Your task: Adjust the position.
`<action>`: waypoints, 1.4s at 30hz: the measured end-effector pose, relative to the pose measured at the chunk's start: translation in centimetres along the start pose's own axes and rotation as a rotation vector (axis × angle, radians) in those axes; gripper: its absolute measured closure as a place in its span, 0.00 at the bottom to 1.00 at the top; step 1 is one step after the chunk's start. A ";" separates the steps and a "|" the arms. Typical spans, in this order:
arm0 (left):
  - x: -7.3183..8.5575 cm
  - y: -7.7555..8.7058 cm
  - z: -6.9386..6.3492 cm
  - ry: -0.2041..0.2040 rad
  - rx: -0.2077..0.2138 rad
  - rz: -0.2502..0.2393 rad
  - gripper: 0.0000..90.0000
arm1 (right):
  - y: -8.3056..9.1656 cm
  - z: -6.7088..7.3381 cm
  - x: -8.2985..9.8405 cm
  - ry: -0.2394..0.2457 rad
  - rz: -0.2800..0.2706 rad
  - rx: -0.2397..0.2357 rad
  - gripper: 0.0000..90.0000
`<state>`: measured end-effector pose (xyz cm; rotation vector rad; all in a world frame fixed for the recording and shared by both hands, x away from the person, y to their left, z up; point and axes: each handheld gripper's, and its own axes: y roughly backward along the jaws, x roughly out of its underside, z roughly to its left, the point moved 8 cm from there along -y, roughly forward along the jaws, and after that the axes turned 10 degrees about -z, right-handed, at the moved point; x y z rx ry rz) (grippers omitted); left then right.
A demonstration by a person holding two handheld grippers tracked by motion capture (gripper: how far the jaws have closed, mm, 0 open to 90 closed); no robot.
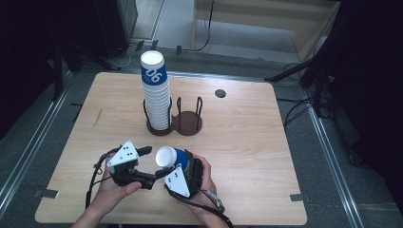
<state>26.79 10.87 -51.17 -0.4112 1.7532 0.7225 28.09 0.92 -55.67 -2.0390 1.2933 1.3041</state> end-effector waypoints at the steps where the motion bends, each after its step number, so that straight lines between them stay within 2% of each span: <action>1: 0.0 -0.1 -0.1 -0.001 0.002 0.002 0.10 | 0.1 0.1 -0.1 0.005 -0.004 -0.005 0.23; 7: 0.2 -0.4 -0.5 -0.006 0.026 0.015 0.15 | 0.3 0.5 -0.3 0.017 -0.018 -0.021 0.23; 16: 0.4 -0.5 -0.8 -0.010 0.062 0.032 0.18 | 0.4 1.1 -0.8 0.035 -0.044 -0.046 0.23; 18: 0.5 -0.5 -1.0 -0.006 0.075 0.033 0.24 | 0.5 1.2 -0.9 0.036 -0.057 -0.053 0.23; 20: 0.5 -0.5 -1.2 -0.009 0.085 0.032 0.25 | 0.5 1.3 -1.1 0.033 -0.072 -0.063 0.23; 26: 0.5 -0.4 -1.1 -0.015 0.089 0.032 0.27 | 0.6 1.4 -1.2 0.037 -0.077 -0.064 0.22; 33: 0.5 -0.4 -0.9 0.000 0.094 0.032 0.29 | 0.6 1.3 -1.1 0.043 -0.079 -0.068 0.20; 39: 0.4 -0.4 -0.9 0.006 0.103 0.027 0.30 | 0.6 1.3 -1.1 0.031 -0.065 -0.062 0.17; 42: 0.3 -0.3 -0.8 0.024 0.116 0.023 0.30 | 0.6 1.2 -1.1 0.001 -0.060 -0.062 0.14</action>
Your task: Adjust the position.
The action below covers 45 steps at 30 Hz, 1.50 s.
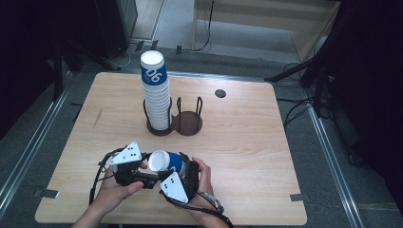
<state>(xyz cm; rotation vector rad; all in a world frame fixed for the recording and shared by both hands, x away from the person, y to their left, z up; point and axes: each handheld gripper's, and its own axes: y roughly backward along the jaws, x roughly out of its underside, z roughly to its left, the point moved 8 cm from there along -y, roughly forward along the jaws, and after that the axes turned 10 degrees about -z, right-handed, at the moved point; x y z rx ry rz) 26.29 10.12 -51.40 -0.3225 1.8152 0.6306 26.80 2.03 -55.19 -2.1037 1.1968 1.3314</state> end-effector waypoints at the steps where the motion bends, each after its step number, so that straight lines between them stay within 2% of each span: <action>1: 0.0 0.0 0.0 0.001 -0.001 -0.002 0.30 | 0.0 0.0 0.0 0.000 0.000 0.000 0.14; 12: -0.2 0.2 0.6 -0.042 -0.065 -0.022 0.31 | 0.3 -0.2 -0.7 -0.025 -0.025 0.004 0.05; 16: -0.4 0.4 1.3 -0.065 -0.139 -0.056 0.31 | 0.4 -0.4 -0.9 -0.030 -0.037 0.015 0.04; 17: -0.5 0.6 1.7 -0.085 -0.175 -0.073 0.31 | 0.4 -0.4 -1.0 -0.037 -0.039 0.012 0.03; 23: -0.9 1.2 2.3 -0.070 -0.199 -0.108 0.31 | 0.4 -0.4 -1.0 -0.046 -0.039 0.008 0.03; 26: -1.2 1.4 2.6 -0.050 -0.208 -0.128 0.31 | 0.4 -0.4 -0.9 -0.049 -0.036 0.010 0.03; 29: -1.5 1.8 3.1 -0.037 -0.242 -0.159 0.31 | 0.4 -0.5 -0.9 -0.059 -0.029 0.020 0.03; 32: -1.7 2.1 3.2 -0.035 -0.253 -0.176 0.31 | 0.3 -0.6 -0.6 -0.050 -0.010 0.027 0.02; 33: -2.0 2.4 3.3 -0.035 -0.256 -0.198 0.31 | 0.3 -0.7 -0.5 -0.061 -0.001 0.030 0.02; 37: -2.4 2.8 3.5 -0.030 -0.263 -0.228 0.31 | 0.2 -1.1 -0.3 -0.079 0.005 0.045 0.02; 38: -2.5 3.0 3.6 -0.035 -0.276 -0.232 0.31 | 0.2 -1.1 -0.3 -0.079 0.005 0.045 0.02; 39: -2.6 3.1 3.7 -0.031 -0.289 -0.239 0.31 | 0.2 -1.2 -0.3 -0.086 0.006 0.046 0.02; 42: -2.7 3.3 3.9 -0.015 -0.292 -0.256 0.31 | 0.1 -1.3 -0.2 -0.102 0.012 0.055 0.02; 45: -2.8 3.4 4.0 -0.017 -0.306 -0.280 0.31 | -0.1 -1.5 0.2 -0.118 0.035 0.077 0.02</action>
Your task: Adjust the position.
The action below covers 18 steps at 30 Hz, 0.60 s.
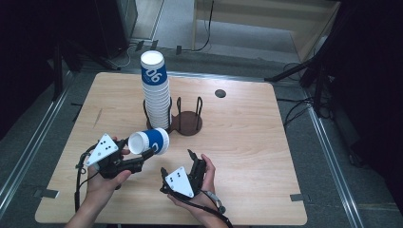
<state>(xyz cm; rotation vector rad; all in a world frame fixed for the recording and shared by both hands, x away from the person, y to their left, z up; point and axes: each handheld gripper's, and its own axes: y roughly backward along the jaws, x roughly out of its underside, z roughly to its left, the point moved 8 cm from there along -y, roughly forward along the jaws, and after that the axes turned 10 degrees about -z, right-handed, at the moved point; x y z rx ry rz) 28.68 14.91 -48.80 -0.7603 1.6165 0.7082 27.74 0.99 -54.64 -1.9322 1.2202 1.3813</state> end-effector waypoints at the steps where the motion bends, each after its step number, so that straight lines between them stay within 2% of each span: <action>1: 0.0 0.0 0.1 -0.002 -0.004 -0.003 0.31 | -0.1 -0.1 0.1 -0.007 0.008 0.006 0.02; 4: 0.0 0.0 0.1 0.004 -0.008 -0.019 0.31 | -0.4 -0.4 0.5 -0.029 0.034 0.039 0.05; 6: -0.2 0.1 0.3 0.007 -0.017 -0.047 0.31 | -0.4 -0.7 0.3 -0.035 0.038 0.074 0.07; 7: -0.2 0.1 0.3 0.007 -0.017 -0.047 0.31 | -0.4 -0.7 0.3 -0.035 0.038 0.074 0.07; 11: -0.2 0.1 0.6 0.000 -0.020 -0.069 0.31 | -0.5 -1.0 -0.2 -0.101 0.035 0.098 0.07; 12: -0.2 0.2 0.7 -0.004 -0.024 -0.076 0.31 | -0.6 -1.2 -0.6 -0.139 0.030 0.104 0.08; 13: -0.2 0.2 0.7 -0.004 -0.024 -0.076 0.31 | -0.6 -1.2 -0.6 -0.139 0.030 0.104 0.08; 14: -0.3 0.2 0.7 -0.005 -0.026 -0.091 0.31 | -0.6 -1.3 -1.0 -0.180 0.016 0.106 0.11; 15: -0.3 0.2 0.7 -0.005 -0.026 -0.091 0.31 | -0.6 -1.3 -1.0 -0.180 0.016 0.106 0.11; 16: -0.2 0.1 0.7 -0.006 -0.026 -0.093 0.31 | -0.6 -1.4 -1.3 -0.226 0.009 0.103 0.13; 17: -0.2 0.1 0.8 -0.006 -0.029 -0.094 0.31 | -0.6 -1.4 -1.3 -0.226 0.009 0.103 0.13; 18: -0.1 0.1 0.9 -0.007 -0.031 -0.097 0.31 | -0.6 -1.5 -1.5 -0.247 0.008 0.102 0.14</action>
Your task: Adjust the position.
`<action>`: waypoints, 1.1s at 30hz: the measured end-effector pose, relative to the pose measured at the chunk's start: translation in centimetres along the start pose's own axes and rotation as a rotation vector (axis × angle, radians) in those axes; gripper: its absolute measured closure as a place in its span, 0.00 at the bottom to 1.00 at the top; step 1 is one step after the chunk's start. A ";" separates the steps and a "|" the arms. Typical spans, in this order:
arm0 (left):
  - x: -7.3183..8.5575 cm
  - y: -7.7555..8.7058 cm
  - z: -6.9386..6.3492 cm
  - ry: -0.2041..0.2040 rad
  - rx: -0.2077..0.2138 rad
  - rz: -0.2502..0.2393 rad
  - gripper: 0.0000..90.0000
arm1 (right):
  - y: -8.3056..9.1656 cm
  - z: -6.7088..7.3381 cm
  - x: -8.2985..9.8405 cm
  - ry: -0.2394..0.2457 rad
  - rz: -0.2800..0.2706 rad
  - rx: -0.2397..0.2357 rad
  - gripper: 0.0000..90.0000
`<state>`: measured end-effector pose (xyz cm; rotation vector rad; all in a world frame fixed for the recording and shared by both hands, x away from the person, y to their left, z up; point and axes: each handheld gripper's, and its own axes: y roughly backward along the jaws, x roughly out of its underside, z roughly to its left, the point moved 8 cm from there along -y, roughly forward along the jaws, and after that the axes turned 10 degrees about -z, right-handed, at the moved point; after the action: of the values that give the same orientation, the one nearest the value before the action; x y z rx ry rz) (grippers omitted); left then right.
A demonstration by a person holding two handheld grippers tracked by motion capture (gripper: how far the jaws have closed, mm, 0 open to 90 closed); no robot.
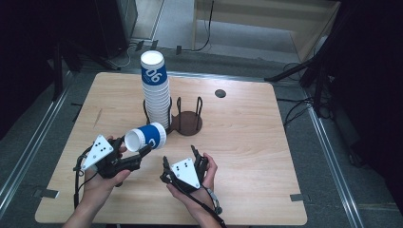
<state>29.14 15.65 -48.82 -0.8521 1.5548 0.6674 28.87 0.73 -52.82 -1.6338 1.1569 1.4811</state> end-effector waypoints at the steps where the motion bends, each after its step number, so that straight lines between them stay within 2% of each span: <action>1: 0.1 0.0 0.0 0.002 0.000 -0.003 0.31 | 0.0 0.0 -0.1 -0.021 0.005 0.001 0.14; 5: 0.3 -0.2 0.2 0.025 0.001 -0.026 0.31 | 0.1 0.0 -0.4 -0.105 0.025 -0.021 0.17; 7: 0.3 -0.2 0.3 0.036 0.004 -0.030 0.31 | 0.2 0.1 -0.5 -0.129 0.041 -0.016 0.17; 12: 0.4 -0.2 0.4 0.028 -0.005 -0.048 0.31 | 0.2 0.1 -0.8 -0.205 0.076 -0.005 0.07; 15: 0.5 -0.2 0.4 0.021 -0.005 -0.052 0.31 | 0.2 0.0 -1.1 -0.296 0.079 0.008 0.06; 16: 0.5 -0.3 0.4 0.022 -0.005 -0.056 0.31 | 0.2 -0.1 -1.2 -0.352 0.076 0.017 0.06; 17: 0.5 -0.3 0.4 0.023 -0.006 -0.058 0.31 | 0.2 -0.1 -1.2 -0.352 0.076 0.017 0.06; 18: 0.6 -0.3 0.4 0.024 -0.005 -0.065 0.31 | 0.1 -0.1 -1.3 -0.407 0.076 0.029 0.06; 19: 0.6 -0.3 0.4 0.024 -0.005 -0.065 0.31 | 0.1 -0.1 -1.3 -0.407 0.076 0.029 0.06; 23: 0.6 -0.3 0.5 0.032 -0.004 -0.076 0.31 | 0.0 -0.1 -1.6 -0.475 0.066 0.053 0.07; 24: 0.7 -0.4 0.4 0.019 -0.009 -0.076 0.31 | 0.0 0.0 -1.8 -0.503 0.062 0.056 0.07; 26: 0.8 -0.4 0.4 0.013 -0.009 -0.077 0.31 | 0.0 0.0 -1.9 -0.517 0.060 0.060 0.07; 32: 1.0 -0.6 0.1 0.017 0.000 -0.085 0.31 | 0.1 -0.1 -2.1 -0.635 0.061 0.069 0.07; 33: 1.1 -0.6 0.1 0.016 0.000 -0.084 0.31 | 0.1 -0.1 -2.1 -0.635 0.061 0.069 0.07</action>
<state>29.66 15.22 -49.85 -0.9203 1.5246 0.6012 28.89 1.01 -50.69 -0.9660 0.8806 1.7928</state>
